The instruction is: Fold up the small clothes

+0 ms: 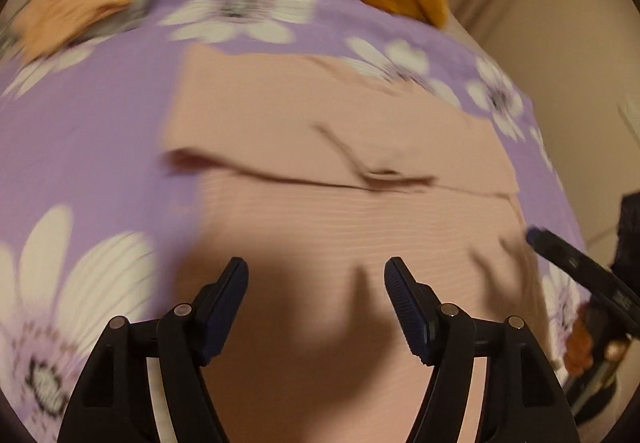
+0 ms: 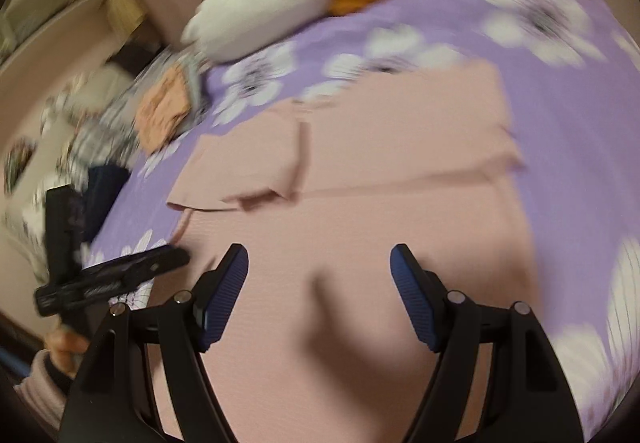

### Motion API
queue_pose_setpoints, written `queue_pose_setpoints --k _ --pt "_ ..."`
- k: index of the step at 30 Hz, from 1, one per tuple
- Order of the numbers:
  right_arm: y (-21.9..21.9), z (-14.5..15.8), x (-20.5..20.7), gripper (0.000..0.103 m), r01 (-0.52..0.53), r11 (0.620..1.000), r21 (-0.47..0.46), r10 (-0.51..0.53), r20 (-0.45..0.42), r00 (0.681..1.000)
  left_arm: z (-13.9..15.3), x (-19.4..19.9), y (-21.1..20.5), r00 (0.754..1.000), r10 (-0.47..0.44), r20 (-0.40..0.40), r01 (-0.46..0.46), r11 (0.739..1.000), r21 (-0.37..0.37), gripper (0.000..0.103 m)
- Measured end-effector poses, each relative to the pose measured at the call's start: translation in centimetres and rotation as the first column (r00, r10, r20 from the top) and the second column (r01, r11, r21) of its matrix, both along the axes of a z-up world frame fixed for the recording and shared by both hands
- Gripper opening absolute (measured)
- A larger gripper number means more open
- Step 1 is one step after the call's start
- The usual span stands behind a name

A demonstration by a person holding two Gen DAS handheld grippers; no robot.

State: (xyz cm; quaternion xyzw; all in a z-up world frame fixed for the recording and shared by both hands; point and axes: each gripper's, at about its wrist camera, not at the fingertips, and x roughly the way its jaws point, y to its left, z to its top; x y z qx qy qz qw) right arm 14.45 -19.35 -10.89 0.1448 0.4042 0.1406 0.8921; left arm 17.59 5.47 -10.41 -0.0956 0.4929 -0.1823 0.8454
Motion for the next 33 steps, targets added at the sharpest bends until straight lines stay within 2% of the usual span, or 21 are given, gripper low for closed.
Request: queue_pose_setpoints --k 4,7,9,10,11,13,14,15,16,19,22,24,25,26,27,28,29,31,33 --pt "5.8 0.5 5.0 0.072 -0.128 0.991 -0.040 0.128 0.014 0.992 0.3 -0.8 3.5 0.996 0.093 0.006 -0.093 0.994 -0.059 0.070" --pt "9.8 -0.2 7.6 0.069 -0.191 0.969 -0.159 0.192 -0.007 0.981 0.5 -0.9 4.6 0.993 0.120 0.007 -0.120 0.990 -0.077 0.070" --pt "11.3 -1.4 9.0 0.057 -0.206 0.947 -0.246 0.199 -0.054 0.978 0.4 -0.8 5.0 0.992 0.129 0.002 -0.128 0.987 -0.100 0.070" --pt "11.7 -2.5 10.0 0.043 -0.214 0.929 -0.301 0.192 -0.101 0.976 0.4 -0.8 5.3 0.991 0.135 0.000 -0.134 0.985 -0.107 0.070" --pt "11.8 -3.2 10.4 0.036 -0.216 0.919 -0.330 0.186 -0.122 0.975 0.4 -0.9 5.7 0.990 0.140 0.000 -0.139 0.984 -0.113 0.070" --pt "11.3 -3.2 10.4 0.033 -0.218 0.915 -0.340 0.193 -0.106 0.975 0.3 -0.9 5.9 0.990 0.143 0.000 -0.141 0.981 -0.130 0.070" --pt "10.9 -2.9 10.4 0.019 -0.207 0.919 -0.336 0.185 -0.097 0.978 0.4 -0.8 5.9 0.990 0.142 0.002 -0.141 0.980 -0.141 0.070" --pt "9.8 -2.5 10.3 0.010 -0.186 0.942 -0.280 0.166 -0.092 0.982 0.4 -0.8 6.0 0.990 0.142 0.004 -0.140 0.979 -0.146 0.070" --pt "8.9 -2.2 10.3 0.006 -0.160 0.958 -0.238 0.143 -0.086 0.986 0.4 -1.0 6.4 0.990 0.143 0.005 -0.140 0.979 -0.151 0.070" --pt "4.5 -1.3 10.0 0.005 -0.022 0.995 -0.101 0.016 -0.062 0.998 0.3 -1.1 6.8 0.989 0.146 -0.001 -0.144 0.975 -0.170 0.070" --pt "-0.1 -0.8 8.8 0.006 0.104 0.992 0.069 -0.100 -0.054 0.994 0.3 -1.3 7.2 0.989 0.145 -0.002 -0.143 0.973 -0.179 0.070" --pt "-2.9 -1.1 8.1 0.010 0.183 0.968 0.171 -0.171 -0.083 0.982 0.3 -1.3 7.4 0.989 0.148 -0.002 -0.145 0.973 -0.178 0.070" --pt "-4.7 -1.7 7.9 0.012 0.231 0.944 0.237 -0.209 -0.112 0.971 0.2 -1.2 7.5 0.988 0.152 -0.004 -0.151 0.973 -0.178 0.070" --pt "-5.7 -2.3 7.7 0.018 0.265 0.925 0.272 -0.236 -0.134 0.962 0.2 -1.3 7.7 0.988 0.156 -0.005 -0.155 0.972 -0.176 0.070" --pt "-7.4 -3.1 7.3 0.025 0.323 0.893 0.314 -0.280 -0.176 0.944 0.2 -1.4 7.8 0.987 0.162 -0.006 -0.161 0.972 -0.173 0.070" --pt "-8.3 -3.7 7.2 0.042 0.353 0.869 0.347 -0.299 -0.200 0.933 0.1 -1.4 7.8 0.986 0.165 -0.005 -0.163 0.972 -0.172 0.070" --pt "-9.1 -4.3 6.8 0.052 0.373 0.840 0.394 -0.307 -0.221 0.926 0.1 -1.4 7.9 0.986 0.166 -0.005 -0.164 0.972 -0.171 0.070" --pt "-10.3 -5.6 6.1 0.053 0.400 0.770 0.497 -0.305 -0.264 0.915 0.1 -1.4 7.8 0.986 0.166 -0.002 -0.165 0.973 -0.162 0.070" --pt "-10.0 -5.8 6.0 0.053 0.398 0.759 0.515 -0.301 -0.265 0.916 0.1 -1.4 7.6 0.986 0.165 -0.002 -0.163 0.974 -0.154 0.070"
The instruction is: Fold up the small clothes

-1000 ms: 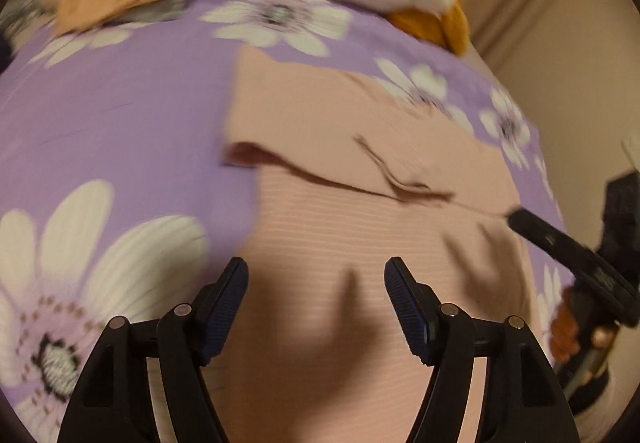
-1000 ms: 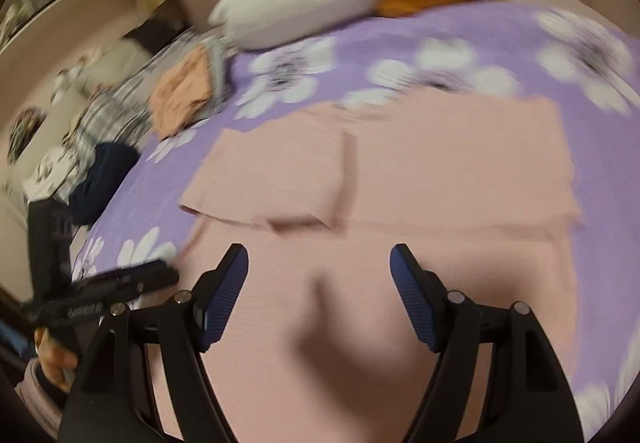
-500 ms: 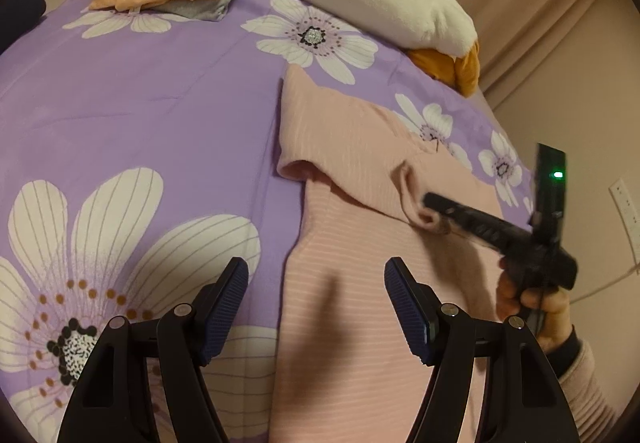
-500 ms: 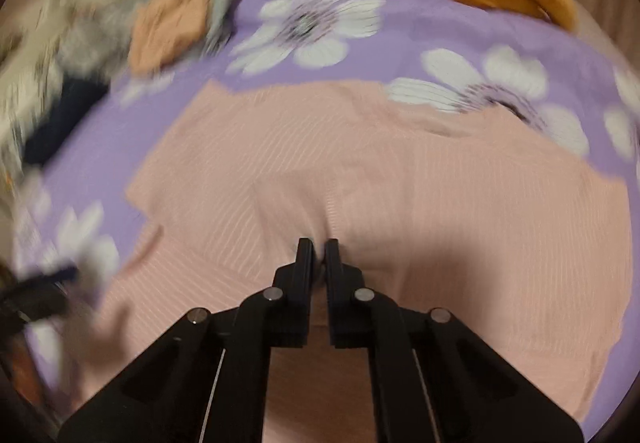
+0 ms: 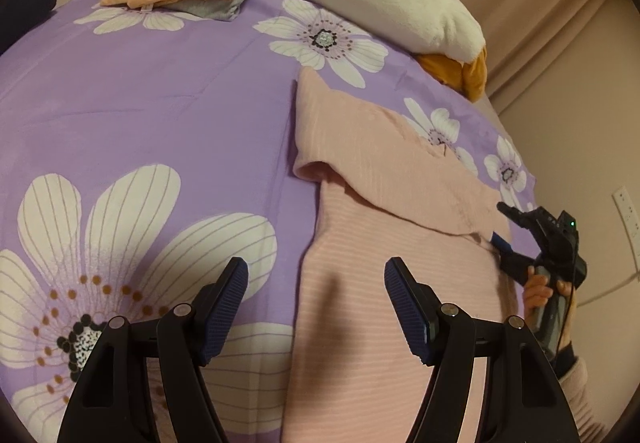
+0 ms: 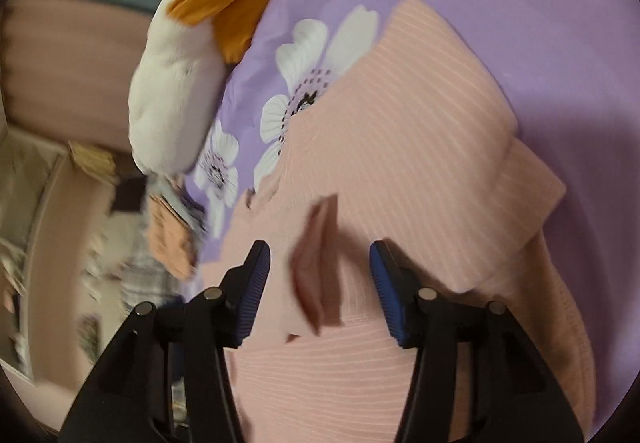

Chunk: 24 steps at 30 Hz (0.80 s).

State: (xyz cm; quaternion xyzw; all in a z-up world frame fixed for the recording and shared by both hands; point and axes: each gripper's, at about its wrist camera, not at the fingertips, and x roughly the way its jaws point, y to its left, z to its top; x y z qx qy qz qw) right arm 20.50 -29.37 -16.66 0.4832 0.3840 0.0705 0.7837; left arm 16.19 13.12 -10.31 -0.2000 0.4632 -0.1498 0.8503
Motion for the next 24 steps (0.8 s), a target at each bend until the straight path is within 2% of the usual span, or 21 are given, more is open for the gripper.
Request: queue_pose_setpoints --k 3,6,8,9,11,14,15,18,20,22,24 --pt "1.6 0.3 0.9 0.053 -0.067 0.997 -0.033 0.067 -0.003 0.998 -0.1 0.2 -0.2 1.000 -0.001 -0.004 0.001 1.000 0.006 0.070" --pt "3.7 1.2 2.7 0.046 -0.132 0.970 -0.203 0.126 -0.045 0.991 -0.1 0.1 -0.3 1.000 0.000 -0.008 0.000 1.000 0.007 0.070" --pt "6.1 1.9 4.1 0.012 -0.206 0.915 -0.348 0.188 -0.084 0.978 -0.2 0.1 -0.2 1.000 0.003 -0.012 -0.003 1.000 0.009 0.070" --pt "6.3 2.1 4.4 0.009 -0.222 0.896 -0.385 0.203 -0.091 0.975 -0.2 0.1 -0.1 1.000 0.006 -0.015 -0.006 1.000 0.011 0.070" --pt "7.8 4.1 4.9 0.006 -0.236 0.848 -0.475 0.232 -0.068 0.970 -0.2 0.1 0.1 1.000 0.011 -0.019 -0.011 1.000 0.013 0.070" --pt "7.3 7.7 4.6 0.006 -0.186 0.862 -0.472 0.231 0.040 0.972 -0.2 0.0 0.3 1.000 0.014 -0.020 -0.014 1.000 0.015 0.070" --pt "6.6 9.6 4.0 0.006 -0.148 0.878 -0.456 0.221 0.110 0.969 -0.2 -0.1 0.3 1.000 0.014 -0.021 -0.013 1.000 0.017 0.070" --pt "4.8 12.6 2.7 0.006 -0.075 0.887 -0.456 0.183 0.198 0.963 -0.2 -0.1 0.2 1.000 0.010 -0.023 -0.010 1.000 0.020 0.070" --pt "3.9 12.8 2.3 0.006 -0.063 0.883 -0.466 0.173 0.198 0.965 -0.3 -0.1 0.0 1.000 0.006 -0.023 -0.005 1.000 0.018 0.070" --pt "2.7 11.9 2.1 0.007 -0.051 0.860 -0.507 0.143 0.144 0.979 -0.4 0.0 -0.3 1.000 -0.003 -0.023 0.003 1.000 0.018 0.070" --pt "1.6 10.0 2.2 0.009 -0.077 0.862 -0.501 0.137 0.084 0.987 -0.3 0.4 -0.8 1.000 -0.015 -0.025 0.016 1.000 0.015 0.070"
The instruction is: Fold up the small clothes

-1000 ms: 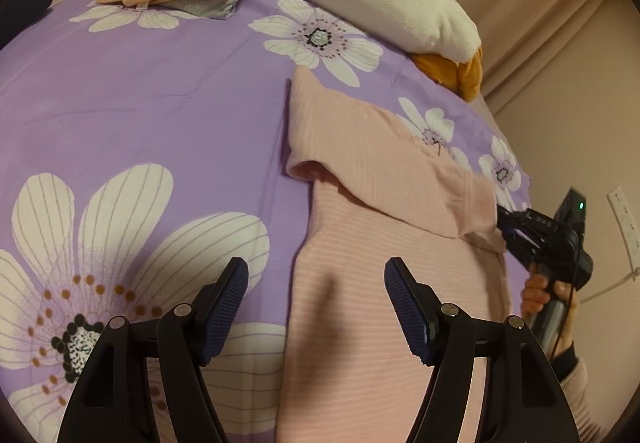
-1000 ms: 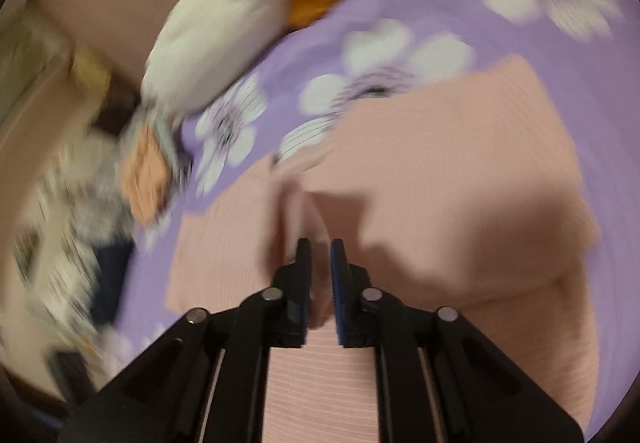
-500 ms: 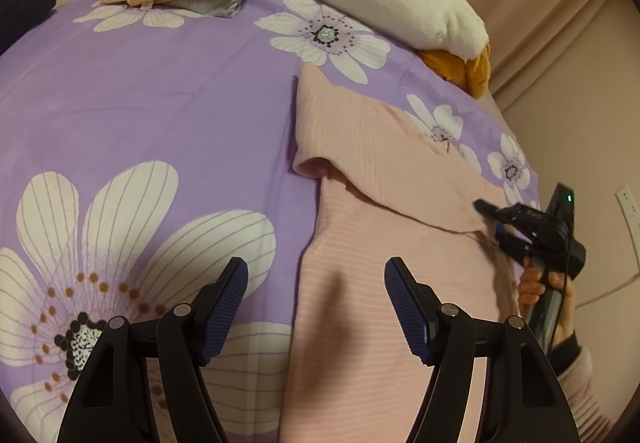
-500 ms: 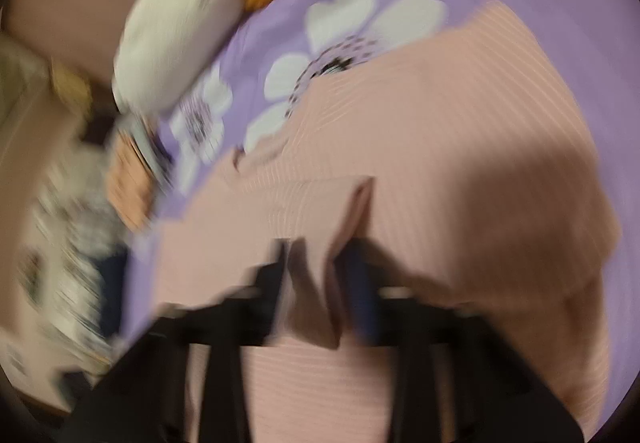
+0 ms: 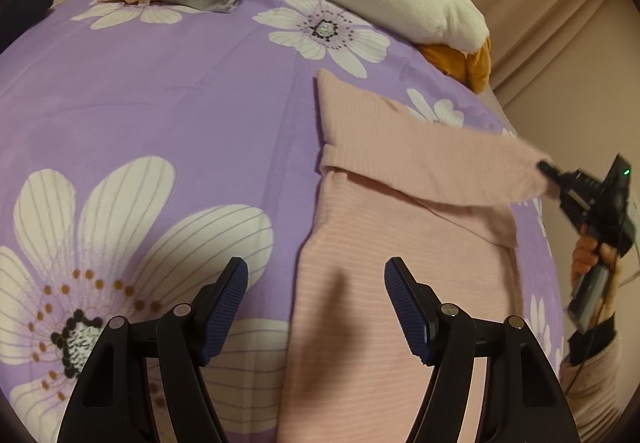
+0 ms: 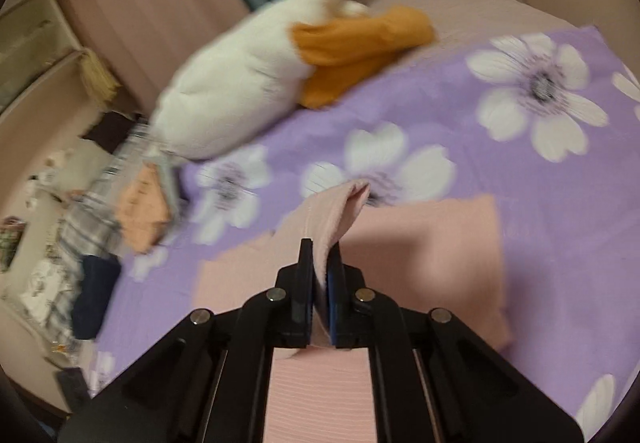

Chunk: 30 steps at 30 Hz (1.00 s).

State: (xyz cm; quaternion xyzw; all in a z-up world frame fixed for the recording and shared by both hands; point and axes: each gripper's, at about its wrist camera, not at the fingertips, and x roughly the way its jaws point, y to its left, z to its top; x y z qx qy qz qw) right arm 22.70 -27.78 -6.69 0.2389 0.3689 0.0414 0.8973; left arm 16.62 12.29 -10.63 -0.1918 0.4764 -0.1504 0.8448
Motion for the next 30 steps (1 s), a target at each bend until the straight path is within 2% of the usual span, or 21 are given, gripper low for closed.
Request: queue_pose_setpoints --k 3,5,6,10,13,16,18,20,22,23,25,27,28,29,30 --pt "-0.7 -3.2 0.6 0.014 0.017 0.998 -0.060 -0.024 -0.125 0.992 0.5 1.1 -1.1 1.000 -0.024 0.015 0.024 1.000 0.021 0.070" --pt "-0.9 -4.5 0.8 0.037 0.043 0.992 -0.117 -0.063 -0.174 0.983 0.9 2.1 -2.0 0.999 -0.044 0.027 0.043 0.998 0.035 0.070" --pt "-1.3 -4.9 0.6 0.038 0.064 0.987 -0.147 -0.091 -0.180 0.979 1.2 2.7 -2.5 0.998 -0.057 0.038 0.056 0.998 0.035 0.070" --pt "-2.4 -3.9 -0.6 0.038 0.093 0.987 -0.128 -0.107 -0.107 0.988 2.3 4.8 -4.6 0.992 -0.102 0.081 0.099 0.995 0.033 0.070" --pt "-1.2 -3.2 -1.6 0.031 -0.003 0.996 -0.091 -0.001 -0.047 0.999 2.3 6.8 -6.1 0.985 -0.134 0.106 0.134 0.991 0.009 0.070" --pt "0.6 -4.3 -2.0 0.021 -0.094 0.989 -0.118 0.086 -0.071 0.994 1.5 8.3 -7.3 0.981 -0.157 0.111 0.158 0.987 0.006 0.066" --pt "1.4 -5.5 -1.8 0.017 -0.117 0.980 -0.163 0.101 -0.107 0.989 0.4 9.3 -8.0 0.982 -0.166 0.088 0.165 0.986 0.016 0.054" --pt "0.8 -7.1 -1.4 0.013 -0.087 0.981 -0.176 0.060 -0.152 0.987 -1.0 10.0 -8.2 0.987 -0.154 0.051 0.151 0.987 0.047 0.053" --pt "-0.1 -7.8 -1.4 0.009 -0.062 0.989 -0.137 0.042 -0.148 0.988 -2.5 10.3 -8.0 0.989 -0.144 0.010 0.143 0.986 0.083 0.053" --pt "-0.7 -7.9 -1.5 0.007 -0.047 0.993 -0.113 0.031 -0.148 0.989 -2.9 10.3 -7.8 0.989 -0.145 0.003 0.145 0.986 0.079 0.051" --pt "-1.2 -7.6 -1.9 0.007 -0.030 0.995 -0.097 0.015 -0.150 0.989 -3.0 9.8 -7.1 0.990 -0.142 0.020 0.141 0.988 0.059 0.049" --pt "-1.5 -6.8 -3.0 0.012 -0.021 0.995 -0.095 0.007 -0.146 0.989 -2.5 9.4 -6.5 0.991 -0.135 0.010 0.135 0.990 0.042 0.049" --pt "-1.6 -6.5 -3.6 0.016 -0.019 0.996 -0.091 0.005 -0.145 0.989 -2.1 8.8 -6.1 0.991 -0.130 0.013 0.130 0.991 0.034 0.049" --pt "-1.8 -6.2 -4.6 0.028 -0.014 0.996 -0.083 0.002 -0.143 0.990 -1.8 8.4 -5.8 0.992 -0.129 0.015 0.129 0.991 0.034 0.049" --pt "-2.0 -6.1 -5.4 0.034 -0.009 0.997 -0.075 -0.001 -0.138 0.990 -1.5 7.6 -5.4 0.992 -0.123 0.014 0.122 0.992 0.042 0.052"
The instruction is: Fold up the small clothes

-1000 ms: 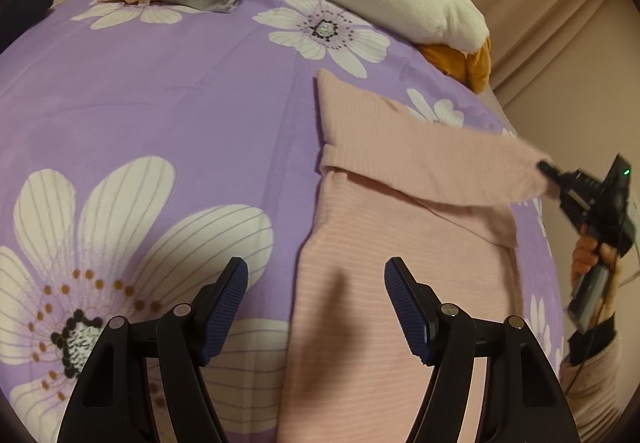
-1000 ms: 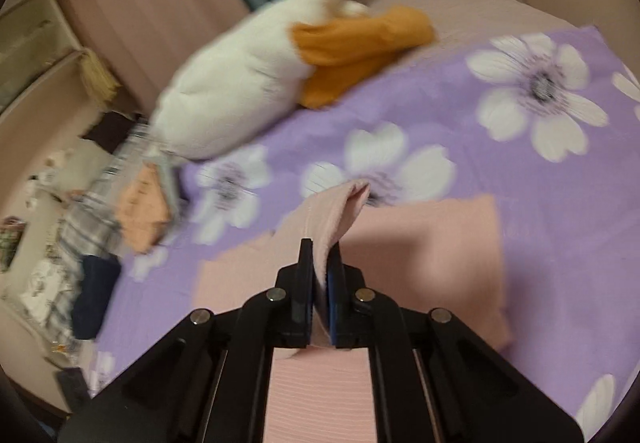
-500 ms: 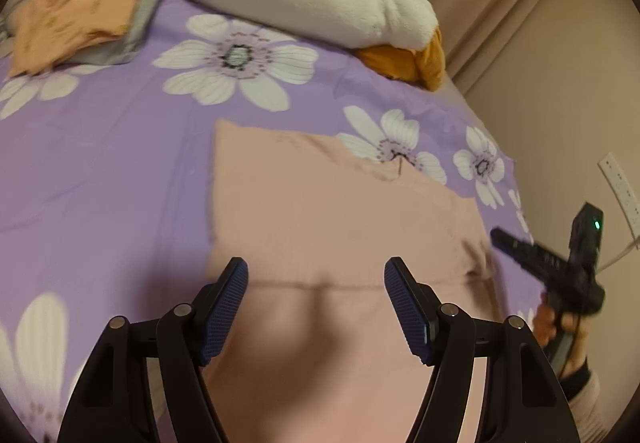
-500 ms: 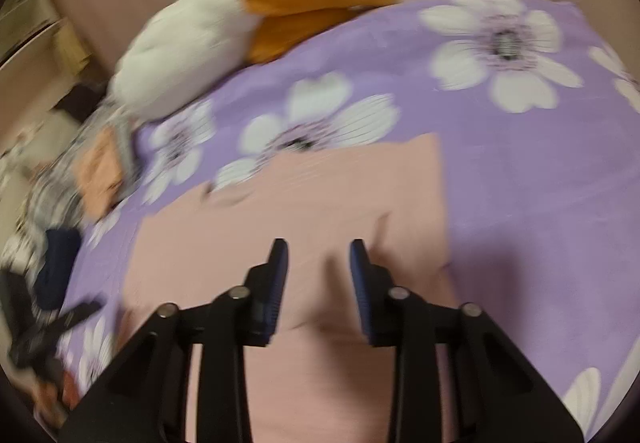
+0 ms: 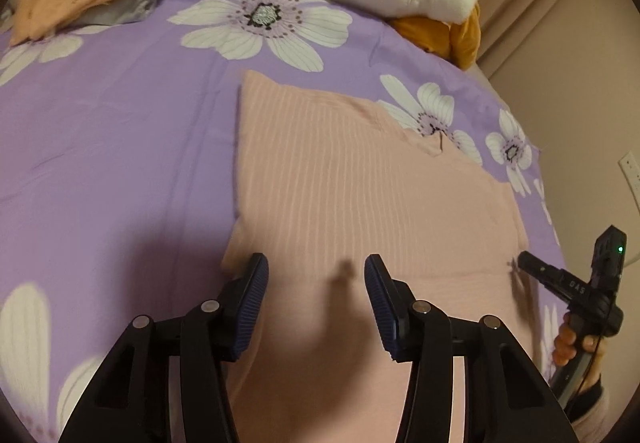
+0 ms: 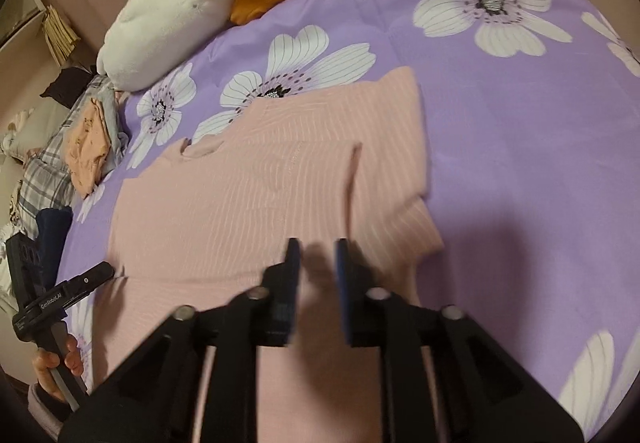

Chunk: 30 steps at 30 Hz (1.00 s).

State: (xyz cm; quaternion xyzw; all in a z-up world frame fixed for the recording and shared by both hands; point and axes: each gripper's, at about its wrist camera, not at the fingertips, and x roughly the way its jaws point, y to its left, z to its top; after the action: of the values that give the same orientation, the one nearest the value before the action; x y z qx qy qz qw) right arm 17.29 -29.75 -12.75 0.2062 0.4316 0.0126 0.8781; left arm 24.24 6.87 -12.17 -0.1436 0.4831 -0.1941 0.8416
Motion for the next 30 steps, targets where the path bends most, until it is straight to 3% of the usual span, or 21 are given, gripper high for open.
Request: queue_pose_setpoints --k 2,7,12,15,23,30 --pt "-0.3 0.2 -1.7 0.044 0.010 1.000 0.002 -0.010 0.006 1.000 0.2 -1.4 0.9 1.000 0.009 0.000 -0.009 1.000 0.006 0.058" --pt "-1.8 0.0 -7.5 0.047 0.047 0.999 -0.005 -0.047 -0.007 0.999 -0.3 -5.2 3.6 0.999 0.036 -0.031 -0.036 0.999 -0.026 0.059" --pt "-3.2 -1.8 -11.4 0.048 0.096 0.995 0.028 -0.094 -0.063 0.994 -1.2 -8.2 5.0 0.997 0.022 -0.067 -0.031 0.992 -0.123 0.059" --pt "-3.2 -2.7 -13.3 0.048 0.080 0.990 0.119 -0.072 -0.071 0.995 -1.2 -9.5 4.9 0.995 -0.018 -0.093 -0.003 0.977 -0.213 0.059" --pt "-1.3 -4.1 -17.9 0.048 0.003 0.945 0.326 0.017 -0.059 0.998 -2.0 -13.9 4.8 0.986 -0.093 -0.140 0.043 0.945 -0.325 0.059" --pt "0.4 -4.8 -21.8 0.046 -0.029 0.911 0.412 0.057 -0.055 0.997 -2.3 -17.1 5.0 0.976 -0.146 -0.164 0.068 0.912 -0.404 0.059"
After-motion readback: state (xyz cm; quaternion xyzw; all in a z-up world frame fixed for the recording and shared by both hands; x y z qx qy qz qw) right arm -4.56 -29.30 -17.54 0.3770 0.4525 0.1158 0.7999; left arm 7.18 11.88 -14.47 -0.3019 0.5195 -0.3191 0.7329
